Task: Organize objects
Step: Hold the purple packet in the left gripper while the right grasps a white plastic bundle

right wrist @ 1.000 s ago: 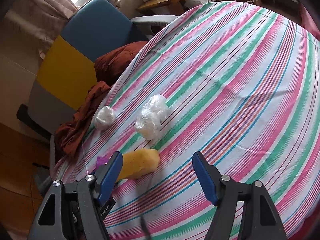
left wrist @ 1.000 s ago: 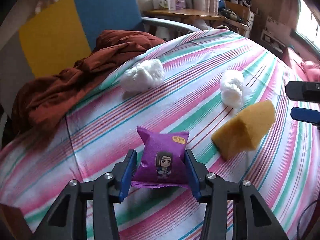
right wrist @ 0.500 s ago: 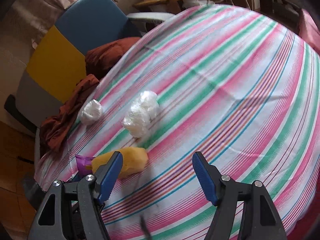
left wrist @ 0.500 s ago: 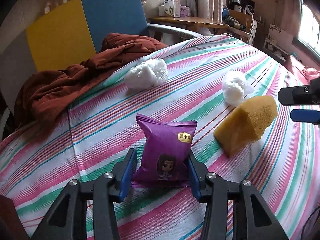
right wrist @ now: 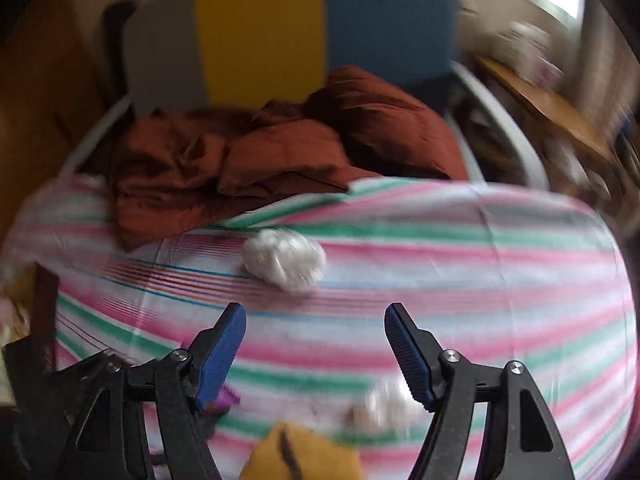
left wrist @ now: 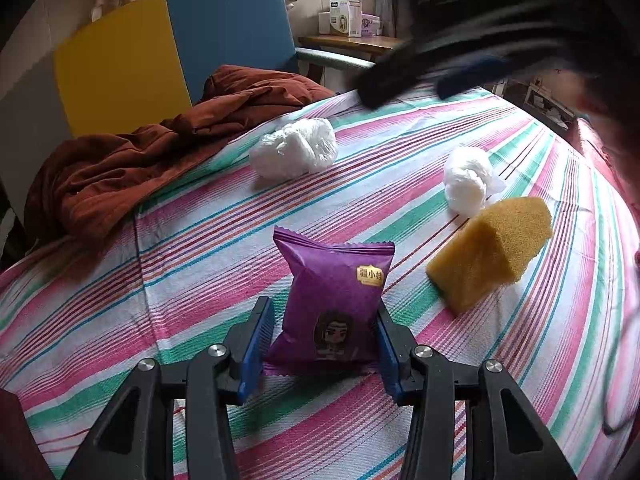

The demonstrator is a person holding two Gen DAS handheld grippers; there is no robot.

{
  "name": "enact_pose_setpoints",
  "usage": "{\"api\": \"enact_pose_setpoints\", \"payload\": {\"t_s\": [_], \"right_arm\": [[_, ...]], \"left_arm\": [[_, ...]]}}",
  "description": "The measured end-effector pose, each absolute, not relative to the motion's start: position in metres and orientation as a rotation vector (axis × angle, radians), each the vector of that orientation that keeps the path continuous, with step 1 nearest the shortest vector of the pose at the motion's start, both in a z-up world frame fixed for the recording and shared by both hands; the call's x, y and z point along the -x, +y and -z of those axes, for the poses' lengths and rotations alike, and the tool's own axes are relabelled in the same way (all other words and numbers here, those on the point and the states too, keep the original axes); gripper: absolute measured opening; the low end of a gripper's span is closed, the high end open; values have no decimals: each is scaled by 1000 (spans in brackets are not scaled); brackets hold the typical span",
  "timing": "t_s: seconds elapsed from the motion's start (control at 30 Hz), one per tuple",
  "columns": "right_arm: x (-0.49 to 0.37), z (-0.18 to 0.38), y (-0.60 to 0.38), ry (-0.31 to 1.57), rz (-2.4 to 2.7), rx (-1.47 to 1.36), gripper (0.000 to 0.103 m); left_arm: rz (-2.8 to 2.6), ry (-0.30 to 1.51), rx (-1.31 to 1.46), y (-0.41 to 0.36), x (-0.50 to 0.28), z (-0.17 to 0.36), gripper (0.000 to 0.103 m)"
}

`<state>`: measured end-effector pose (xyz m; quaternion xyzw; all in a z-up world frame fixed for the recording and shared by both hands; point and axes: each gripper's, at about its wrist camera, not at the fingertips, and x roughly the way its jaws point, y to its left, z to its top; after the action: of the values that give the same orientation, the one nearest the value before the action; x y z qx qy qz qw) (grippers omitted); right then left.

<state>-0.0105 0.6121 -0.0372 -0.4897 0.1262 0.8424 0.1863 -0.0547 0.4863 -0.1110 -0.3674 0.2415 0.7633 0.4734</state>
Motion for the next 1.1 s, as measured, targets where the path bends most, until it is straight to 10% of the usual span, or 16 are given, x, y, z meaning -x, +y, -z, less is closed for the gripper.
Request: {"api": "enact_pose_setpoints", "payload": {"t_s": [0.27,0.43,1.1], "right_arm": [[82,72,613,167,-2382,1586,72],[77,80,602,143,-2351,1628,42],[-152,53,550,819,-2089,1286,42]], "left_arm": [[-1861,568,908,484,54,110,48],[-1860,563,908,485,51,110,49],[-1923,616,1006,454,32,104,47]]}}
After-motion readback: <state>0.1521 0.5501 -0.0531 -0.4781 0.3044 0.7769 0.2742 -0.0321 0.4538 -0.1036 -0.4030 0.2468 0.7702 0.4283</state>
